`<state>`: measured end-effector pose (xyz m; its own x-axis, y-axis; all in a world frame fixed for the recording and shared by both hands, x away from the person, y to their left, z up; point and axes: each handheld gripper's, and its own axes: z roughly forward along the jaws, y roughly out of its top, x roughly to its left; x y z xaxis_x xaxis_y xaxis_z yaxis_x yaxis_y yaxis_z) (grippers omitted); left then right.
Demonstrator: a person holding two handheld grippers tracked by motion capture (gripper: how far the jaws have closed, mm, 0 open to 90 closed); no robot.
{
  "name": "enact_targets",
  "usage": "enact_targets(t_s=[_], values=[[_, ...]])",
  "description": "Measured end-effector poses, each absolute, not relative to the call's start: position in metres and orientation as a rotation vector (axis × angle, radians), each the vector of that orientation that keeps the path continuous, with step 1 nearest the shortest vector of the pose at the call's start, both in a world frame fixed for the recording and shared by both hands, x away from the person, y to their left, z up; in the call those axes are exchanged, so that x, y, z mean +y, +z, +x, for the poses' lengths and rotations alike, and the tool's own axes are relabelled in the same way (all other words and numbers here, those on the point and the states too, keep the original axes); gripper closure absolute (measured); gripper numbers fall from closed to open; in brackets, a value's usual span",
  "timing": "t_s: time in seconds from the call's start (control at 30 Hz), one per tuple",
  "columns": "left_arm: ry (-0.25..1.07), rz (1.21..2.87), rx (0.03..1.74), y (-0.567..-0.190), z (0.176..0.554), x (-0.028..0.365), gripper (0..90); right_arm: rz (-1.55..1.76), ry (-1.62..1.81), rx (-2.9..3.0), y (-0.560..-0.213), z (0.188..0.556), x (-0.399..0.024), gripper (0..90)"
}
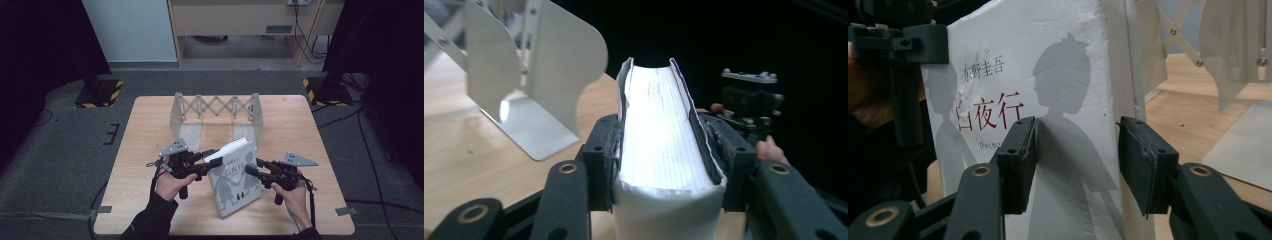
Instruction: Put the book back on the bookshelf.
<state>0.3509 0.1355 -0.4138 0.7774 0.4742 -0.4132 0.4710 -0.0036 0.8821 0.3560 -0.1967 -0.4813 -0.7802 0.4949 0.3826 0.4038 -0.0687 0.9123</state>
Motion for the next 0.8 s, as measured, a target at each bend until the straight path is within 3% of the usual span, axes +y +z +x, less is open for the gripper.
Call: enact_targets(t_s=[0.13,0.3,0.8], values=[[-0.011,1.665,0.731,-0.422,0.347,0.125,46.4,1.001,2.030,2.098,-0.482,0.355,-0.197,51.2],[0.043,1.701,0.744,-0.422,0.350,0.117,49.5,0.998,2.022,2.100,-0.482,0.354,-0.198,51.7],[0.025,1.790,0.755,-0.418,0.360,0.105,47.4,0.991,2.005,2.101,-0.482,0.354,-0.198,52.3]])
